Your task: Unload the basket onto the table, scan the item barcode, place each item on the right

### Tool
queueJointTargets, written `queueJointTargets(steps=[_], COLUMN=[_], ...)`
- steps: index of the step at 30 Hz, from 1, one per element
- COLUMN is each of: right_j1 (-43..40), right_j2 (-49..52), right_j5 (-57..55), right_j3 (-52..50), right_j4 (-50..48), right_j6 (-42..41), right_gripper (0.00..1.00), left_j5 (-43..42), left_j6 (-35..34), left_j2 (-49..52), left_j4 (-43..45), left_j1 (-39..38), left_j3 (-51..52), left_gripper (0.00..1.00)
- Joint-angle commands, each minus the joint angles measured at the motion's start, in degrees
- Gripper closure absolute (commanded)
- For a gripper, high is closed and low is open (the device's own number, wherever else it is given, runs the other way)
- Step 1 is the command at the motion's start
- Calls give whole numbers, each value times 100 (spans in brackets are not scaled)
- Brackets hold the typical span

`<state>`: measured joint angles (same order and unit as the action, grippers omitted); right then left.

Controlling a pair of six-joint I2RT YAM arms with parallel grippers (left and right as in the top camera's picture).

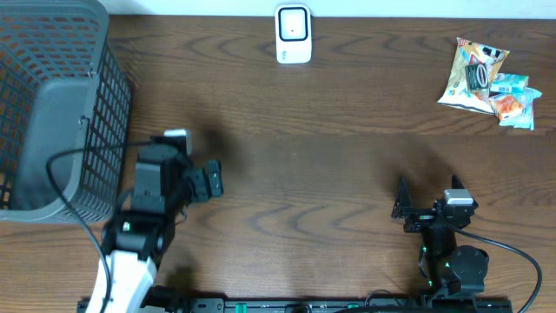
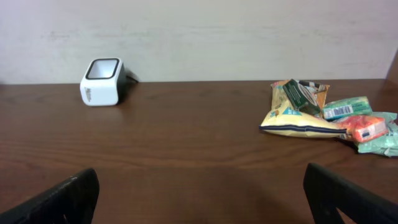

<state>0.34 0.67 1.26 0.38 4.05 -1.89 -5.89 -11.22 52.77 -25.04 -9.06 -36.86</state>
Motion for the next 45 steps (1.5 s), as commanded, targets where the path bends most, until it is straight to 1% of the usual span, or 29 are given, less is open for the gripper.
queueJointTargets(steps=[1,6,9,15,20,23,29,33,37,42,45], right_j1=[13,13,13,13,13,13,13,13,13,13,13], right_j2=[-35,-35,-35,-35,-35,-35,-35,-35,-35,-35,-35], right_j5=[-28,-26,-26,-26,-26,-26,-28,-28,-28,-28,-28], right_j3=[-9,-9,-9,-9,-9,-9,-9,-9,-9,-9,-9], right_j4=[28,26,26,26,26,26,26,26,26,26,28], right_j6=[66,66,66,66,66,66,66,66,66,66,66], right_gripper=[1,1,1,1,1,1,1,1,1,1,1], left_j5=[-4,107,105,103,103,103,98,103,103,103,129], left_j6=[155,212,544,656,905,1023,1056,1062,1069,1075,1078], left_j2=[-857,-1792,-2356,-3720,-4382,-4697,-5265,-5270,-5270,-5270,-5270], left_j4=[26,-44,83,699,1217,1672,2715,2839,2743,2116,2118], left_j1=[70,70,70,70,70,70,205,306,424,435,439], left_j3=[514,905,1307,2192,2538,2879,3648,3663,3663,3663,3663], left_gripper=[2,2,2,2,2,2,2,2,2,2,2])
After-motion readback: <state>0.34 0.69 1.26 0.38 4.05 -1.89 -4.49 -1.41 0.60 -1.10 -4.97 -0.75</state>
